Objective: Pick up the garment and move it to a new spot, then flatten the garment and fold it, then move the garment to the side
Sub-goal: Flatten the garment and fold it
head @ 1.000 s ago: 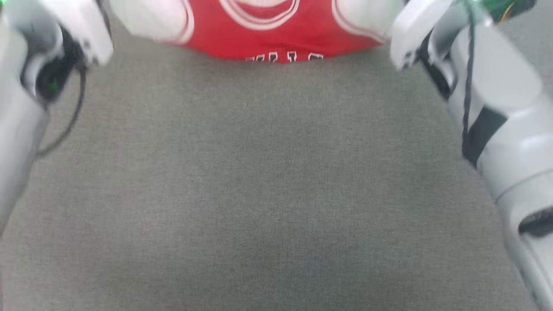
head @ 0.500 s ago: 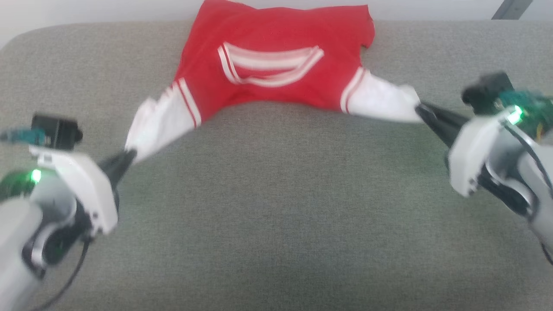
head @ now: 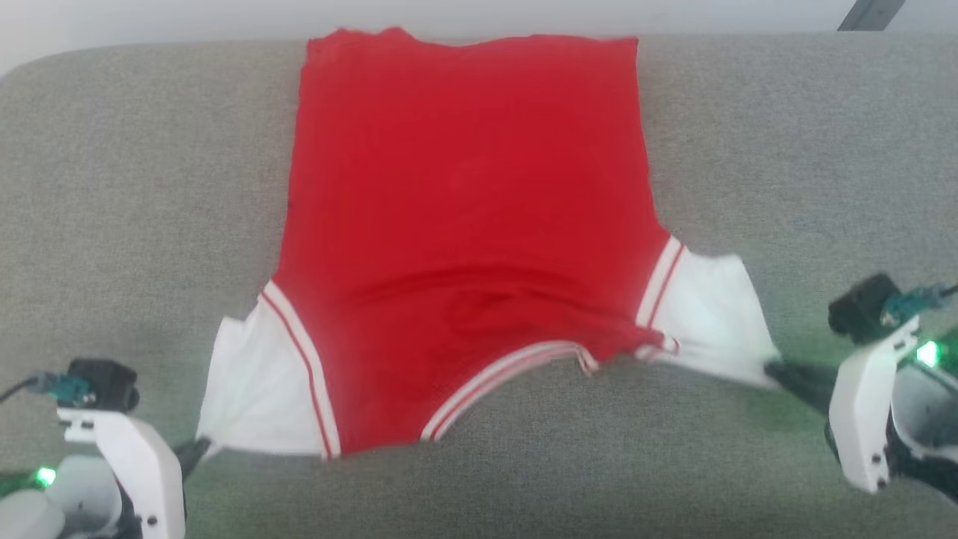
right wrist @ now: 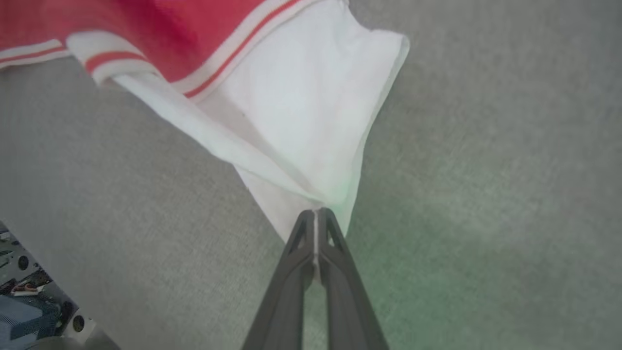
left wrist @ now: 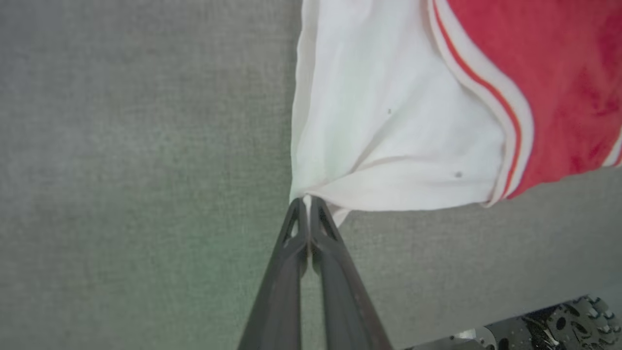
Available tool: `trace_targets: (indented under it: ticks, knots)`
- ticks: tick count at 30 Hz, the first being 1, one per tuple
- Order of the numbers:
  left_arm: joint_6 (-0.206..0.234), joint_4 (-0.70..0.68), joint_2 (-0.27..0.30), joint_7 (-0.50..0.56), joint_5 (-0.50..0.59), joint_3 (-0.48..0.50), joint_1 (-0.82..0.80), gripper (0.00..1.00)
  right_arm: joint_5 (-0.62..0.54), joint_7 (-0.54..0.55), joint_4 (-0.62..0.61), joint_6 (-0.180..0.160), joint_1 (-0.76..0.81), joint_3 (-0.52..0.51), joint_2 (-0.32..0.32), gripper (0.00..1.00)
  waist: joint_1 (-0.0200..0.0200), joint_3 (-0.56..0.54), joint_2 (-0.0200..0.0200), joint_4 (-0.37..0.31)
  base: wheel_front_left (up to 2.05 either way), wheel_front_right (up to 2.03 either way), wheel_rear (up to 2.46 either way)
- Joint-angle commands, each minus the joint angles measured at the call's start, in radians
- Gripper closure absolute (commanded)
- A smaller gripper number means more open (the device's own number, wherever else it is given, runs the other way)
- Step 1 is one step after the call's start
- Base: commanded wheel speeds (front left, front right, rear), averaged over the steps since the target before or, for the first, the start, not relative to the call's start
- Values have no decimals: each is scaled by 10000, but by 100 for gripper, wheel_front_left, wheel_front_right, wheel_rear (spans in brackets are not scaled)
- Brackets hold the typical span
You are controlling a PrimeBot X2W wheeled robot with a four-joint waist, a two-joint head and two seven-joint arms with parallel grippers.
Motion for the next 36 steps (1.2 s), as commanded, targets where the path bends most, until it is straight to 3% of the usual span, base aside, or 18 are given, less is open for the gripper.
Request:
trace_targets:
  ticks: [1, 5, 11, 17, 18, 19, 20, 21, 24, 31, 36]
  knots:
    - [183, -12, 91, 148, -224, -46, 304, 100, 248, 305, -66, 1, 340, -11, -91, 100, 0, -12, -1, -19, 0, 0, 0]
    - [740, -129, 279, 644, -785, -90, 805, 100, 824, 1293, -288, 1, 1148, -79, -430, 100, 0, -24, -1, -31, 0, 0, 0]
    - [1063, -454, 547, 728, -1023, -89, 1240, 100, 1376, 2440, -504, 0, 2353, -489, -792, 100, 0, 49, -1, 1, 0, 0, 0]
    - [1041, -504, 284, 509, -858, -104, 1146, 100, 782, 2370, -286, 0, 2863, -1227, -7, 100, 0, 145, -1, 71, 0, 0, 0]
    - [1054, -500, 200, 421, -806, -62, 1053, 100, 619, 2311, -189, -3, 2877, -1401, 176, 85, 0, 159, -1, 93, 0, 0, 0]
    - [990, -513, 125, 363, -727, -51, 976, 100, 445, 2375, -144, -8, 2893, -1488, 319, 63, 0, 177, -1, 113, 0, 0, 0]
    - [925, -524, 58, 328, -682, -69, 914, 100, 272, 2425, -128, -8, 2899, -1621, 449, 21, 0, 195, -1, 130, 0, 0, 0]
    - [890, -532, 30, 316, -582, -128, 841, 100, 125, 2457, -132, -16, 2884, -1796, 589, 0, 0, 223, -1, 150, 0, 0, 0]
    - [876, -517, -99, 290, -455, -183, 699, 100, -194, 2618, -297, -22, 2850, -2145, 719, 0, 0, 268, -1, 198, 0, 0, 0]
    - [718, -535, -592, 189, 154, -364, 84, 100, -963, 3100, -1627, 1, 2281, -4044, 1054, 0, 0, 490, -1, 430, 0, 0, 0]
    - [613, -495, -1133, 303, 517, -552, -418, 100, -2241, 2994, -1725, 1, 888, -5320, 2038, 0, 0, 839, -1, 746, 0, 0, 0]
